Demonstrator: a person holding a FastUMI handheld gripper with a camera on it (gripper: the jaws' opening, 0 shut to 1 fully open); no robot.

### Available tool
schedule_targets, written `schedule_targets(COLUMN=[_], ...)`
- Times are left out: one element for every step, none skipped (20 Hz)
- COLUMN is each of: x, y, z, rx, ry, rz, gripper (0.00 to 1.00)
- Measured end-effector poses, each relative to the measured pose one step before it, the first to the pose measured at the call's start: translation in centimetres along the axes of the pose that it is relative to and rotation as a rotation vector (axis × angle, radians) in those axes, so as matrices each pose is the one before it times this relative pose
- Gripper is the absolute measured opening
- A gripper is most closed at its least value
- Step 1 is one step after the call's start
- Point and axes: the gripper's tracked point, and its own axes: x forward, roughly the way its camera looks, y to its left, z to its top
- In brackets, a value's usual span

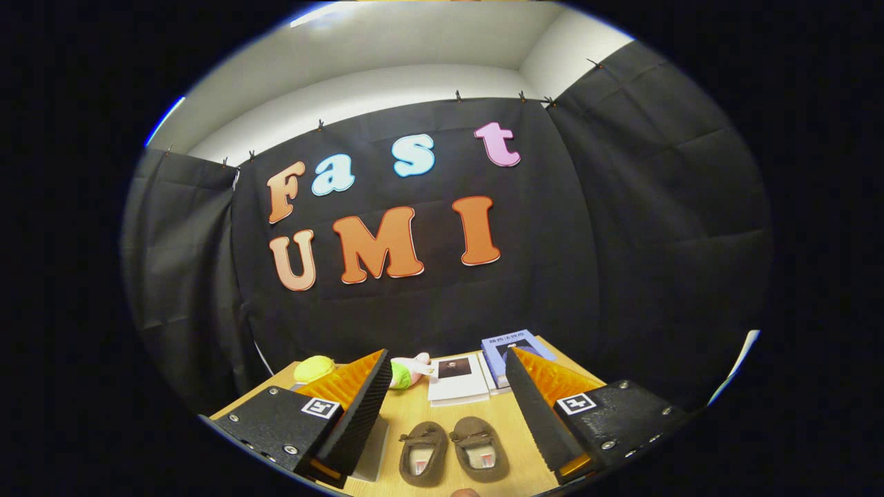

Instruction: Open the storage box then place both shoes into the box .Put the left shoe in first, then the right shoe, with the right side of both shoes facing outward in a uniform manner.

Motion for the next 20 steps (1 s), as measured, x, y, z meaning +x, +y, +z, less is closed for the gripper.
schedule_targets(x=[0.484, 0.425, 0.585, 0.686, 0.686, 0.58, 0.651, 0.516, 0.578, 0.493, 0.524, 0.468, 0.529, 0.519, 0.549, 0.47, 0.44, 0.462, 0.634, 0.757], y=[0.159, 0.071, -0.014, -0.15, -0.095, 0.142, 0.207, 0.332, 0.128, -0.031, 0.068, 0.286, 0.388, 0.403, 0.278, 0.245, 0.365, 0.529, 0.4, 0.337], z=[-0.902, -1.091, -0.904, -0.934, -1.038, -1.271, -1.076, -1.204, -1.107, -1.138, -1.0, -1.045, -0.874, -0.859, -0.673, -0.827, -0.747, -1.027, -0.887, -0.832], rx=[0.02012, 0.01891, 0.01728, 0.01694, 0.01768, 0.01348, 0.01222, 0.00909, 0.00492, 0.00475, 0.0103, 0.01522, 0.01997, 0.01932, 0.01997, 0.01755, 0.01704, 0.01909, 0.02145, 0.02051], ry=[0.0189, 0.01962, 0.01612, 0.01568, 0.02096, 0.02137, 0.02181, 0.02111, 0.01984, 0.01665, 0.01629, 0.0175, 0.01553, 0.01202, 0.01079, 0.0113, 0.01377, 0.01665, 0.01717, 0.01785], rz=[0.01406, 0.01263, 0.00837, 0.00733, 0.00915, 0.01223, 0.01173, 0.01027, 0.00622, 0.00618, 0.00813, 0.01454, 0.01749, 0.01703, 0.01172, 0.0137, 0.01804, 0.01899, 0.01888, 0.01665], gripper=[0.98, 0.98, 0.98, 0.98, 0.98, 0.98, 0.98, 0.98, 0.98, 0.98, 0.98, 0.98, 0.98, 0.98, 0.98, 0.98, 0.98, 0.98, 0.98, 0.98])
